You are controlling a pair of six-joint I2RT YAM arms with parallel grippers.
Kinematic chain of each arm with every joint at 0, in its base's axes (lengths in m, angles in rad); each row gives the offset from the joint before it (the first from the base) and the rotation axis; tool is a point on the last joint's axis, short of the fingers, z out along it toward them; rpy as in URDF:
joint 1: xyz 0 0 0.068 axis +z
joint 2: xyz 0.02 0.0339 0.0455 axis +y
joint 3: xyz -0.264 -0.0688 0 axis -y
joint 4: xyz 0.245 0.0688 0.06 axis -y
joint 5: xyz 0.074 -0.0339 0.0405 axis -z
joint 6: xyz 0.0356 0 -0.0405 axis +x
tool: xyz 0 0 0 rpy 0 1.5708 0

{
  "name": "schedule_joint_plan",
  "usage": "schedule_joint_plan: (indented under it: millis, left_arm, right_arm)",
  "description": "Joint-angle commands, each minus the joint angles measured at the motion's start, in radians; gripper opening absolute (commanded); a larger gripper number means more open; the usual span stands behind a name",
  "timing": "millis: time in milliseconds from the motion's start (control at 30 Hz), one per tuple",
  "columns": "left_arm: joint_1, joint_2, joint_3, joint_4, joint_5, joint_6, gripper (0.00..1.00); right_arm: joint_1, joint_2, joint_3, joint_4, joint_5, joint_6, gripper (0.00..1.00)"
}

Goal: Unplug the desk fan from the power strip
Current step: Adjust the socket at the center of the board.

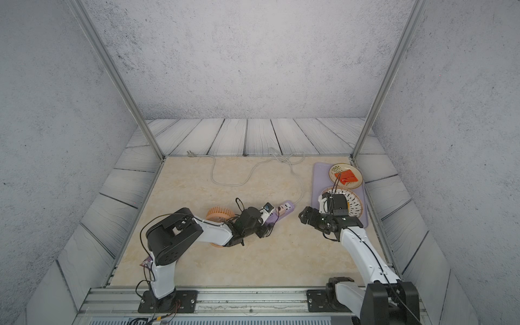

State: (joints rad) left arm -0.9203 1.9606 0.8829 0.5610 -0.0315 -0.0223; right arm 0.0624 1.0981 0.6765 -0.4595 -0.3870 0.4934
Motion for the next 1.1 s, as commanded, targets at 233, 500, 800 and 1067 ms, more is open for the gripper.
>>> schedule_joint_plan:
  millis: [233, 500, 800, 1067]
  left_arm:
    - [0.008, 0.008, -0.035, 0.035, 0.019, 0.01, 0.46]
    - [0.009, -0.022, -0.047, 0.025, 0.06, 0.018, 0.28]
    - [0.008, -0.046, -0.045, -0.017, 0.115, 0.046, 0.2]
    - [0.011, -0.043, -0.038, -0.026, 0.139, 0.051, 0.13]
  right_arm:
    - [0.002, 0.016, 0.001, 0.007, -0.02, -0.022, 0.89]
    - [0.005, 0.005, -0.008, 0.016, -0.051, -0.021, 0.89]
    - [0.114, 0.012, -0.005, 0.02, 0.028, -0.047, 0.85]
    - [0.187, 0.023, -0.016, 0.059, 0.112, -0.041, 0.83]
